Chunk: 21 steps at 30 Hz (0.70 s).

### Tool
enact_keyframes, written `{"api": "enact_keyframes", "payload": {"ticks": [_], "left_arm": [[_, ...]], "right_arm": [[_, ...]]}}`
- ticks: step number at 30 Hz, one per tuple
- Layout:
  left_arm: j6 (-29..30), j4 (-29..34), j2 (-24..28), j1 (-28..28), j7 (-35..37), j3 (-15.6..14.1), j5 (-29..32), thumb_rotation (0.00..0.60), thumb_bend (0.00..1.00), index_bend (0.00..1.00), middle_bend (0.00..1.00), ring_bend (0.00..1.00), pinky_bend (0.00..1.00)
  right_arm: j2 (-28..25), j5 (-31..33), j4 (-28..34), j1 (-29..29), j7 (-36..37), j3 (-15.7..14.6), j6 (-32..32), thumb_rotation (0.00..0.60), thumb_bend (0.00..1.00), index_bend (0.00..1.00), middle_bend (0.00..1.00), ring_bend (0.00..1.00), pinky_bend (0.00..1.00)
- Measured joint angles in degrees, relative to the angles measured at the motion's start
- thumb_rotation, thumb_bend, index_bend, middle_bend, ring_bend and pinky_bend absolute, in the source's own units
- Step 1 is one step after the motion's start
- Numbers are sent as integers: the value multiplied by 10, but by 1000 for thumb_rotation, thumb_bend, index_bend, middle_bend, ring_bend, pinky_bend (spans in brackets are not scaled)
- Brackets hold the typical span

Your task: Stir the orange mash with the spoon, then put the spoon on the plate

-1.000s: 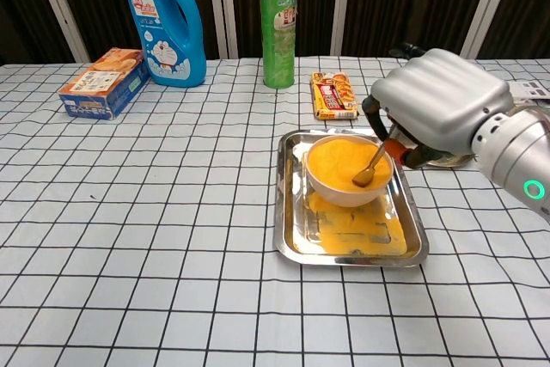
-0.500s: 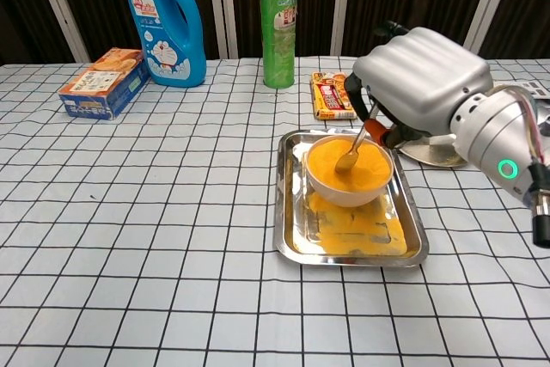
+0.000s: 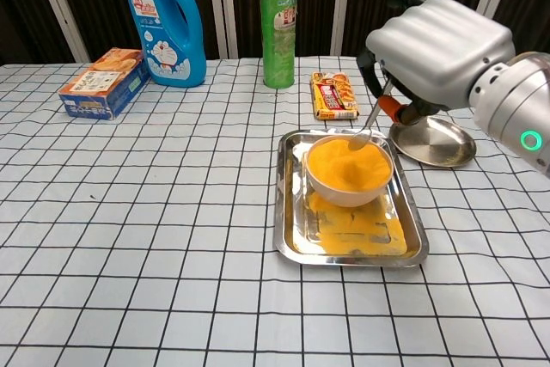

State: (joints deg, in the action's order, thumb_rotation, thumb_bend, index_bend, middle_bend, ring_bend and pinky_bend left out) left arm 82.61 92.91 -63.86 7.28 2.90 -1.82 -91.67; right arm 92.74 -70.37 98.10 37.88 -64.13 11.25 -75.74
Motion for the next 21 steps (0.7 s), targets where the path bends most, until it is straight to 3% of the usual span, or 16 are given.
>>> {"api": "enact_keyframes", "payload": {"ticks": [8,21], "left_arm": [[-1,2,1,0,-1,-1,1,600,0,0,0,0,0],[-2,2,1,0,1,0,2,600,0,0,0,0,0]], "right_arm": [[-26,21,22,-2,-44,-23,15,600,776,878,773,470,0],[-26,27,39,-1,-42,-18,9,600,776,878,773,470,0]]}}
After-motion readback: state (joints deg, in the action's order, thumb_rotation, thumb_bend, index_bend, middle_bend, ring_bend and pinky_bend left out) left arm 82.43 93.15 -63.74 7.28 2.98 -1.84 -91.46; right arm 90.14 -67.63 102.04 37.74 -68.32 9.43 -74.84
